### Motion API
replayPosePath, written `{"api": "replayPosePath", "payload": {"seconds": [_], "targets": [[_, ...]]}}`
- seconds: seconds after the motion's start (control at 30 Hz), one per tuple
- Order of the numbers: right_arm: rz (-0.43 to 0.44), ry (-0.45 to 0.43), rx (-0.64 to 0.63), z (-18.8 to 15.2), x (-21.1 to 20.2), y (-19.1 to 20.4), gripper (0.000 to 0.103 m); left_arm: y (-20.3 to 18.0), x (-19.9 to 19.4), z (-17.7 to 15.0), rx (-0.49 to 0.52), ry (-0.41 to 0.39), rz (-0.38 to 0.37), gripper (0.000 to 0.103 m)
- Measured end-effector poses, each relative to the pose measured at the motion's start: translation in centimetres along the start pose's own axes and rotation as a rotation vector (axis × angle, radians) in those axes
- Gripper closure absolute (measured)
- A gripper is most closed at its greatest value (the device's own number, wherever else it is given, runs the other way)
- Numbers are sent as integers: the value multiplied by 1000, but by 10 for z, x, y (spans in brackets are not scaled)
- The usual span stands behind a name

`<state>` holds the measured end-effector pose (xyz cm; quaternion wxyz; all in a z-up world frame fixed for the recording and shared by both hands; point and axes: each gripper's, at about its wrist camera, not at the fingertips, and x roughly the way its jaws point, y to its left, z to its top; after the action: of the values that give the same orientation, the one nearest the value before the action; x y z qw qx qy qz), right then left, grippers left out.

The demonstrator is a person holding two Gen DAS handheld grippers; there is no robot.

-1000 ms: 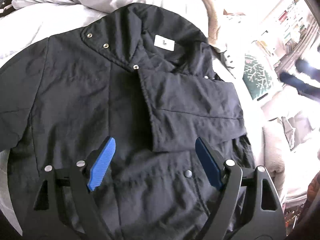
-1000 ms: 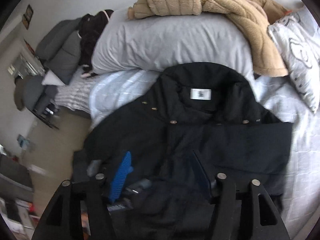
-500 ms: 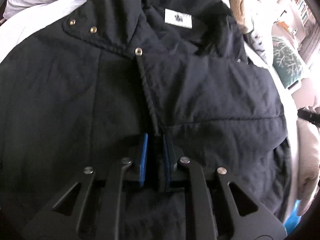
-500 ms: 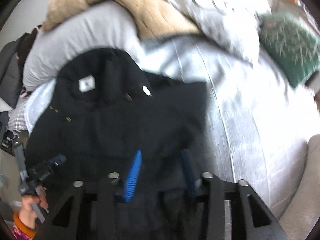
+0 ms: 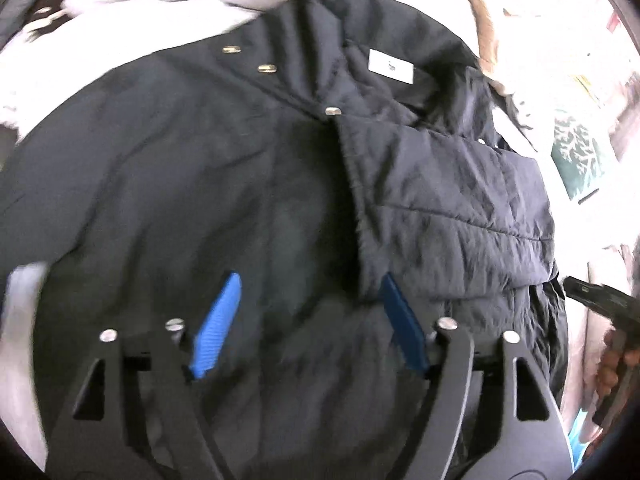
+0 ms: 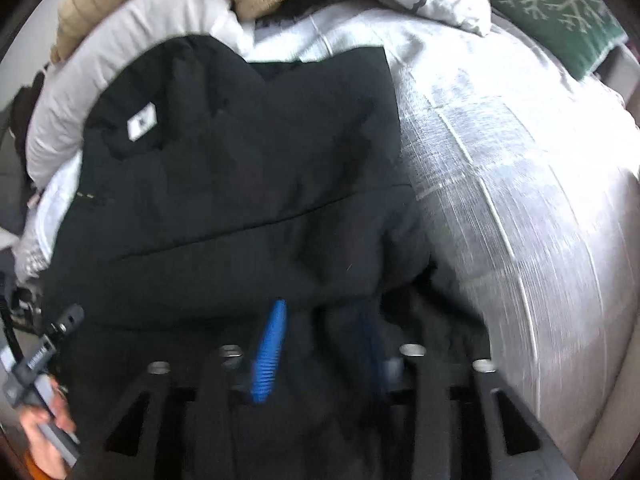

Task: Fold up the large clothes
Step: 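Fold the held sleeve across the coat front with the right gripper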

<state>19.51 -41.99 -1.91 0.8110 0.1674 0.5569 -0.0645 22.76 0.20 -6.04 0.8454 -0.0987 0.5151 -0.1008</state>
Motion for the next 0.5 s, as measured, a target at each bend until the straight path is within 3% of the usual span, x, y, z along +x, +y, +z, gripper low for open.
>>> {"api": "replayPosePath", "payload": {"seconds": [0.1,0.27,0.4,0.5], "targets": [[55,-30,28,-16,-30,12,31,17,-21,-7,-65,16,54,24],[123,-77,-26,-48,-66,49,21,51,-61,-20,-153,-4,101,18],[103,-88,-103,-71,-68,87,20,89,-81,-35,-269,-53,93,14],[102,-65,-120,-83,-59,94,20,127,-81,-45,-411,-54,63,14]]}}
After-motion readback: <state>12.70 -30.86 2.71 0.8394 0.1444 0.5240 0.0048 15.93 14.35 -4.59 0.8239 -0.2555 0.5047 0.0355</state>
